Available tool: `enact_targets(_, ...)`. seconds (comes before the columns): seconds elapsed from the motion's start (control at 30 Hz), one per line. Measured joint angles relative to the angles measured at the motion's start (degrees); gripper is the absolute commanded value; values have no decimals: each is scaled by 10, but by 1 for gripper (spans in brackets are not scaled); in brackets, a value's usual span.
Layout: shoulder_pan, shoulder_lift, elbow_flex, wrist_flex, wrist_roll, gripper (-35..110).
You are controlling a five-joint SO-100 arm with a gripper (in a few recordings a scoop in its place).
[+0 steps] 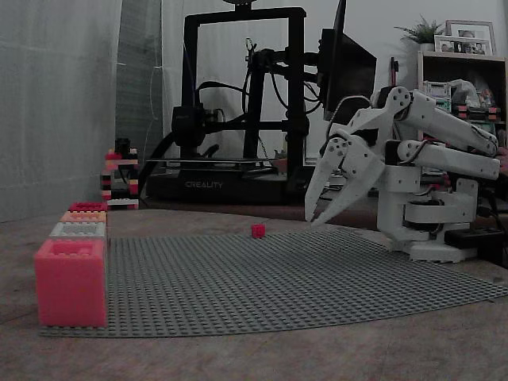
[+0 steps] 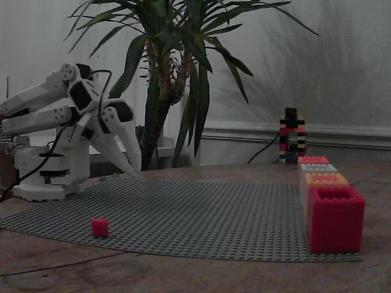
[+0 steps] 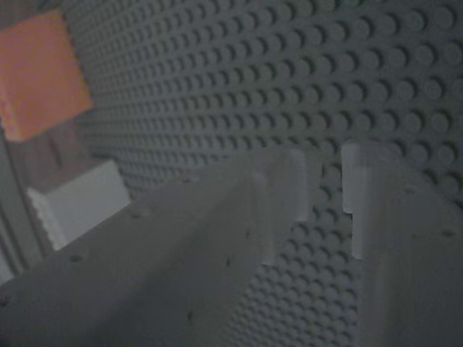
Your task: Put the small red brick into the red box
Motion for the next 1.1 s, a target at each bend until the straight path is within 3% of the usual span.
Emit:
enact_targets(0.57,1,-8,0,-4,4,0)
enact_targets(0.77,18,-55,1,-49,33,0)
enact_targets(1.1,152,-313,-160,-172,97,0)
